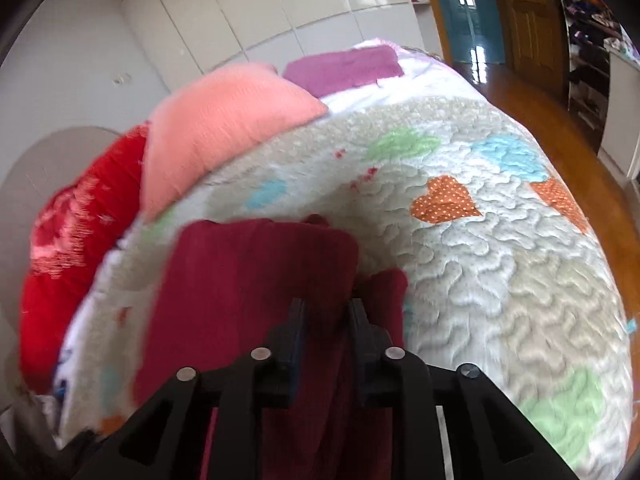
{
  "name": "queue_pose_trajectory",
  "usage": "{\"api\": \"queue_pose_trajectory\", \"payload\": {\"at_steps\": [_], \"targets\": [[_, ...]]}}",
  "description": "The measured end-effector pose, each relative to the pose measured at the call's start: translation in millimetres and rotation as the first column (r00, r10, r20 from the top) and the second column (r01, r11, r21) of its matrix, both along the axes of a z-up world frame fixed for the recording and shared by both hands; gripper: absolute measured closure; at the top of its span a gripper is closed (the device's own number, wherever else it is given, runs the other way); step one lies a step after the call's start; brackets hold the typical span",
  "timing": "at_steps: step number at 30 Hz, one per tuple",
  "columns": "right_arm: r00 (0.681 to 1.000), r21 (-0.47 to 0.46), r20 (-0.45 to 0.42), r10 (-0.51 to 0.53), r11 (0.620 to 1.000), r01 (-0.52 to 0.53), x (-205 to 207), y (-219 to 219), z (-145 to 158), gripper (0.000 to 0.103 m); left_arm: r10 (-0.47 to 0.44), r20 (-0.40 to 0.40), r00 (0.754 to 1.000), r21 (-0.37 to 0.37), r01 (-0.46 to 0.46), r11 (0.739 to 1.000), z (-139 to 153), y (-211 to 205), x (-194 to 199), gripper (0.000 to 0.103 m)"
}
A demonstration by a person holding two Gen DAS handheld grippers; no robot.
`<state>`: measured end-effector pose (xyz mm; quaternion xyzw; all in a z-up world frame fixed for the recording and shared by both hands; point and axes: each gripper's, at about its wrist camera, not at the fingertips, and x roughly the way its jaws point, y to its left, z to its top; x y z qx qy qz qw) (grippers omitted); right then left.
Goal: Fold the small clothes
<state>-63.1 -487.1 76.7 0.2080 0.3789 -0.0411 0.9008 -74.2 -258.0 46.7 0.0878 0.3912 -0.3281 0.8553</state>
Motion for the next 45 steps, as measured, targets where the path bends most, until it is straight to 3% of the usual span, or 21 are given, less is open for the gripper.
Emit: {"api": "queue_pose_trajectory", "payload": {"at_steps": [2, 5, 8, 10, 19, 22, 25, 28, 33, 38, 42, 45], "targets": [[0.996, -0.056, 0.035, 0.078, 0.996, -0.076, -21.0, 23.9, 17.4, 0.083, 0.026, 0.0, 1.0, -0.017, -0.026, 1.0, 3.4, 4.7, 1.1, 0.039], [0.985, -0.144, -0.009, 0.175, 0.974, -0.174, -37.1, 58.3, 13.9, 0.083, 0.037, -0.003, 0.999, -0.012, -0.037, 0.999, 4.5, 5.8, -0.5, 0.039], [0.987, -0.196, -0.082, 0.14, 0.968, -0.153, -48.3, 64.1, -12.6, 0.085, 0.041, 0.003, 0.999, 0.003, -0.041, 0.999, 2.0, 5.5, -4.6, 0.039], [0.992, -0.238, -0.087, 0.096, 0.964, -0.114, -51.8, 58.4, -29.8, 0.086, 0.055, -0.008, 0.998, 0.011, -0.055, 0.998, -0.8, 5.7, -5.3, 0.039], [0.995, -0.138, 0.007, 0.103, 0.985, -0.102, -73.4, 59.5, 2.5, 0.08, 0.111, 0.001, 0.994, -0.002, -0.111, 0.994, 12.3, 15.3, -5.6, 0.039], [0.994, -0.13, -0.017, 0.106, 0.986, -0.107, -73.4, 63.1, -6.1, 0.059, 0.117, 0.003, 0.993, -0.004, -0.117, 0.993, 14.9, 14.6, -4.1, 0.039], [0.989, -0.117, -0.111, 0.096, 0.987, -0.109, -65.5, 60.1, -31.9, 0.057, 0.118, -0.004, 0.993, -0.003, -0.118, 0.993, 14.6, 13.9, 0.4, 0.039], [0.994, -0.017, -0.057, 0.088, 0.996, -0.089, -72.2, 47.8, -33.7, 0.057, 0.118, -0.017, 0.993, -0.01, -0.118, 0.993, 12.8, 14.4, 9.5, 0.039], [0.999, 0.006, 0.027, 0.029, 1.0, -0.029, -78.7, 25.6, -24.1, 0.036, 0.086, -0.117, 0.989, -0.095, -0.097, 0.991, 9.1, 14.9, 33.8, 0.039], [0.999, 0.107, 0.048, 0.01, 0.994, -0.015, -66.9, 5.6, -31.1, 0.03, 0.069, -0.216, 0.974, -0.165, -0.106, 0.981, 0.4, 10.8, 61.4, 0.038], [0.999, 0.146, 0.039, 0.002, 0.989, -0.008, -45.3, -6.9, -43.0, 0.024, 0.034, -0.261, 0.965, -0.195, -0.087, 0.977, -8.4, 5.1, 74.6, 0.026], [0.999, 0.219, 0.04, 0.017, 0.975, -0.025, -28.6, -13.1, -55.3, 0.02, 0.019, -0.289, 0.957, -0.2, -0.08, 0.977, -18.0, 0.4, 80.9, 0.023]]}}
